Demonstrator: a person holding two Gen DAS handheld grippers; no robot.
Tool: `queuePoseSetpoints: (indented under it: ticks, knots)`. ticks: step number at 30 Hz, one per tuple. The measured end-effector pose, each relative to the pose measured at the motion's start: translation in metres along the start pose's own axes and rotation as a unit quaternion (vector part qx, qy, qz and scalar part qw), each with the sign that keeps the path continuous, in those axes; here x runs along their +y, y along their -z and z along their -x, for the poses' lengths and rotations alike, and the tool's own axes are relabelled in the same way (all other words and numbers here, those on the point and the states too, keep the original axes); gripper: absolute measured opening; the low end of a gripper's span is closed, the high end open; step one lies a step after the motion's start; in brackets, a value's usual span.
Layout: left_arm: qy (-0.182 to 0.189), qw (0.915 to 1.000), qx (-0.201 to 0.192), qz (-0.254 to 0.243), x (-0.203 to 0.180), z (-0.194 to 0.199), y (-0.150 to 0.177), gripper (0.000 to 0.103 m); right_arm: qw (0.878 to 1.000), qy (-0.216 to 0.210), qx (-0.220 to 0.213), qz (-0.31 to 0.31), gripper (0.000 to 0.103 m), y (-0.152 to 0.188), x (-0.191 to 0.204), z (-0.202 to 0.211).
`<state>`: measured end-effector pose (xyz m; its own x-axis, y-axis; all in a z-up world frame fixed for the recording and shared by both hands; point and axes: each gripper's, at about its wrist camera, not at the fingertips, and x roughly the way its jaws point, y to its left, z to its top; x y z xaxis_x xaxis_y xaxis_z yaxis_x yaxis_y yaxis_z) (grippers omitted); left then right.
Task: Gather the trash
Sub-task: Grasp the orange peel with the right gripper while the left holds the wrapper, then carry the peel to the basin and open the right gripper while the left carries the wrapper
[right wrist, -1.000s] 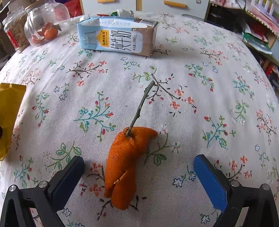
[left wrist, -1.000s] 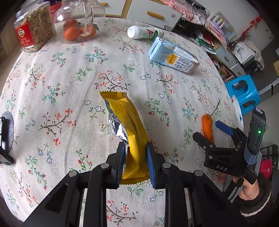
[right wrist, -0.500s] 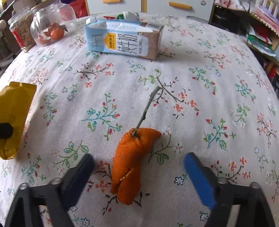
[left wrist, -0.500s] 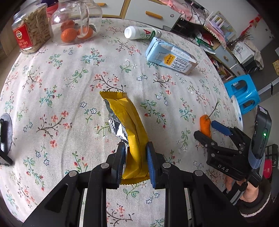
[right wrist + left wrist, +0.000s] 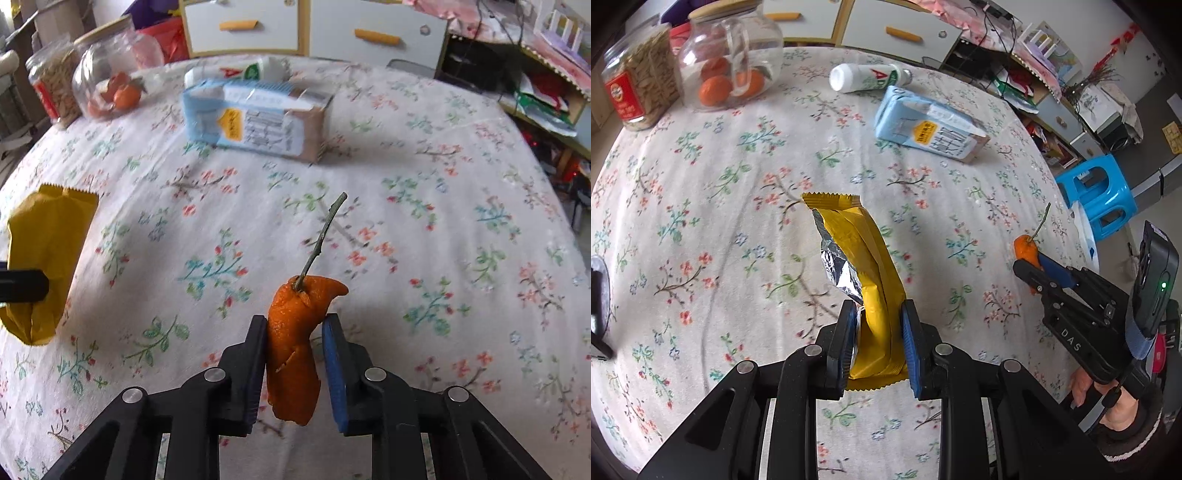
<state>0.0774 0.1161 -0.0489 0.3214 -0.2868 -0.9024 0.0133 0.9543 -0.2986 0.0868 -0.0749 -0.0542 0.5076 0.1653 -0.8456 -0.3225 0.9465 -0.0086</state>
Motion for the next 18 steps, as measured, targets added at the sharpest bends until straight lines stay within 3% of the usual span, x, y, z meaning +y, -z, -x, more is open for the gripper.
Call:
queuePoseSetpoints:
  ticks: [8, 18]
  knots:
    - [0.008, 0.9996, 0.0, -0.026, -0.033, -0.008, -0.009, 0.026, 0.999, 0.006, -0.012, -0.044, 0.026, -0.002, -0.04, 0.012]
    - [0.023, 0.9977, 0.0, -0.064, -0.093, -0.026, -0.021, 0.026, 0.992, 0.021, -0.02, -0.121, 0.026, 0.01, -0.119, 0.03]
